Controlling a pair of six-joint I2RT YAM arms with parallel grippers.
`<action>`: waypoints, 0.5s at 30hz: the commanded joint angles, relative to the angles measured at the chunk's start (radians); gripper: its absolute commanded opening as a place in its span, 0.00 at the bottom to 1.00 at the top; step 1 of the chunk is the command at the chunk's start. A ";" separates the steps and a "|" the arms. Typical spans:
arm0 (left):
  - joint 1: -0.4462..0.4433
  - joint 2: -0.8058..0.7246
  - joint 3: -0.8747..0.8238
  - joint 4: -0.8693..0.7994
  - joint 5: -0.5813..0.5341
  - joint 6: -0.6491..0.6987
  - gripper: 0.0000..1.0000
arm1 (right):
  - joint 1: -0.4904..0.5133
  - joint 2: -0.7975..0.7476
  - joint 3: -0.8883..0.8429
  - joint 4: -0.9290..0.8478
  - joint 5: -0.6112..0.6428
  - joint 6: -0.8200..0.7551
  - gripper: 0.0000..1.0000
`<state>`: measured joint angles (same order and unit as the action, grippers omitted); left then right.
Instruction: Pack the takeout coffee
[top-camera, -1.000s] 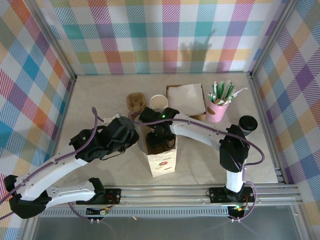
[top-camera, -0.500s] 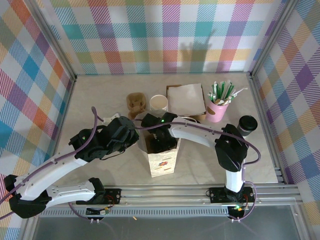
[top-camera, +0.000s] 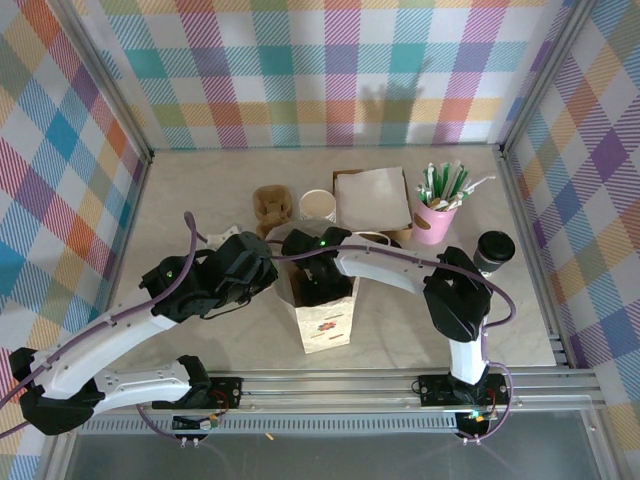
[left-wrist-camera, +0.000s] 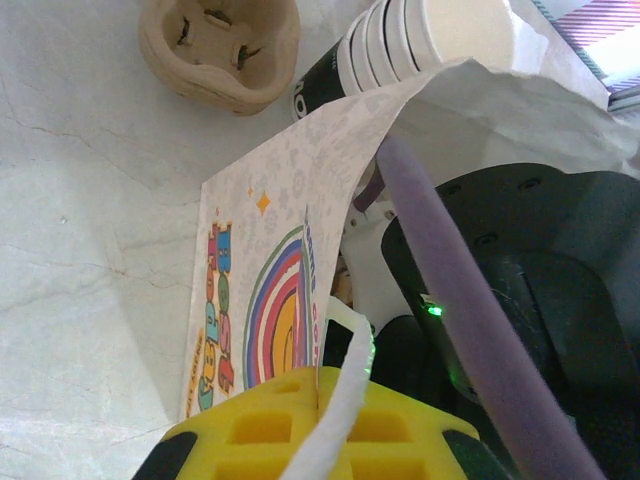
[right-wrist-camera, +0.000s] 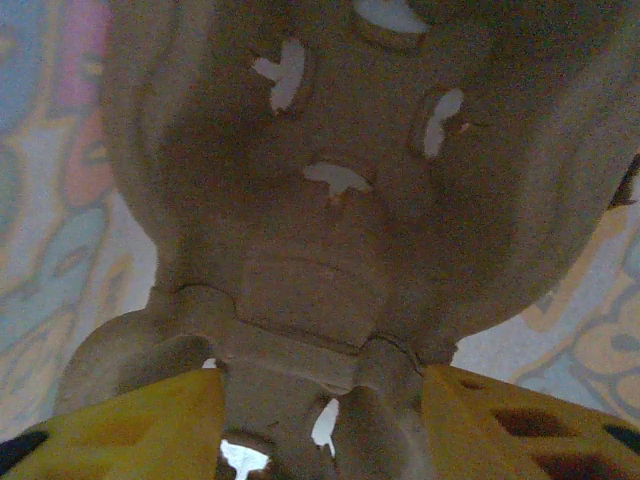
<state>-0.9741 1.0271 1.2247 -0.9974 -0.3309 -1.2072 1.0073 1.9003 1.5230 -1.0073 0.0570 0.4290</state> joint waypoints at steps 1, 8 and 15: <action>-0.015 0.003 0.039 -0.052 -0.021 0.018 0.00 | -0.005 -0.076 0.067 -0.045 0.030 -0.004 0.59; -0.015 0.028 0.062 -0.077 -0.008 0.056 0.00 | -0.005 -0.151 0.147 -0.081 0.064 -0.004 0.62; -0.015 0.083 0.117 -0.089 0.036 0.173 0.00 | -0.004 -0.230 0.175 -0.056 0.079 0.001 0.60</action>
<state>-0.9749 1.1038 1.3064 -1.0489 -0.3119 -1.1084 1.0073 1.7161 1.6711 -1.0447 0.1181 0.4301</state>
